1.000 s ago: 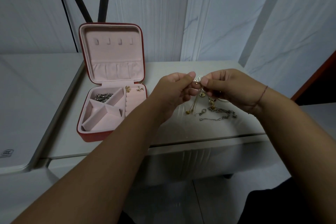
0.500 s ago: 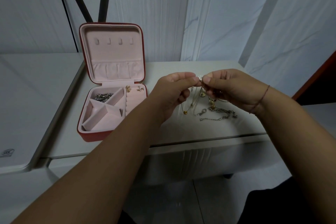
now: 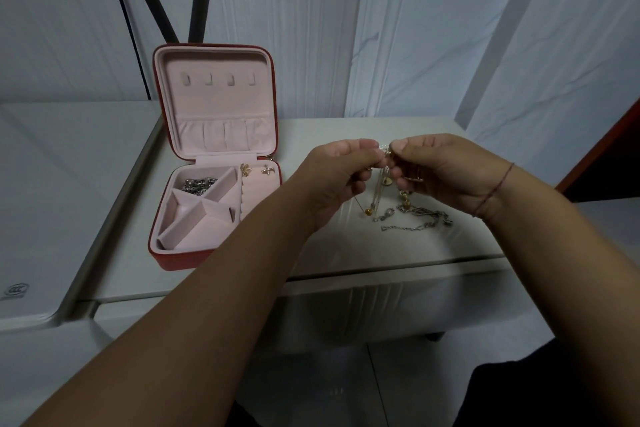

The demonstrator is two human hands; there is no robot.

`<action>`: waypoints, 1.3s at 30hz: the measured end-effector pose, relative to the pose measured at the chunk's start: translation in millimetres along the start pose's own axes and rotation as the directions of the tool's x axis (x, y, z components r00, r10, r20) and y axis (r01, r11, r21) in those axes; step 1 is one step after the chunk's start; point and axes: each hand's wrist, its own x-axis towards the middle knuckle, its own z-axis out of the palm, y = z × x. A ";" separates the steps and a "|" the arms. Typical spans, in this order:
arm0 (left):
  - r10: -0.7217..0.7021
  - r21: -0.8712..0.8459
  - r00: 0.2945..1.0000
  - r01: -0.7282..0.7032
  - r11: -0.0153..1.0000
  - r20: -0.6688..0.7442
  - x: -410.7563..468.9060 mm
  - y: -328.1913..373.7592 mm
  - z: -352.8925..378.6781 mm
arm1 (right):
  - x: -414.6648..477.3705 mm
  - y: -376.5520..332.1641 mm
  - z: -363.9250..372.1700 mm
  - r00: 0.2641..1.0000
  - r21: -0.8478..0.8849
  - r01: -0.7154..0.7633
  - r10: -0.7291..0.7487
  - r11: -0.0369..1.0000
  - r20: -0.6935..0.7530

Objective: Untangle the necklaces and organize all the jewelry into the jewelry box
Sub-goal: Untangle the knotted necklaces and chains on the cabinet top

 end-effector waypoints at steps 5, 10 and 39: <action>0.028 0.002 0.999 -0.028 1.000 -0.031 -0.8 1.3 3.3 | 0.0 -0.1 0.8 1.000 -0.007 0.000 0.000 1.000 0.026; 0.050 0.081 0.998 -0.048 0.996 -0.028 -1.7 1.4 4.7 | 0.5 0.0 1.1 0.999 0.005 0.003 -0.003 1.000 0.037; 0.066 0.212 0.997 -0.058 0.976 -0.030 -3.2 3.1 2.9 | 0.6 2.3 -3.4 0.985 -0.242 0.147 -0.165 0.959 -0.057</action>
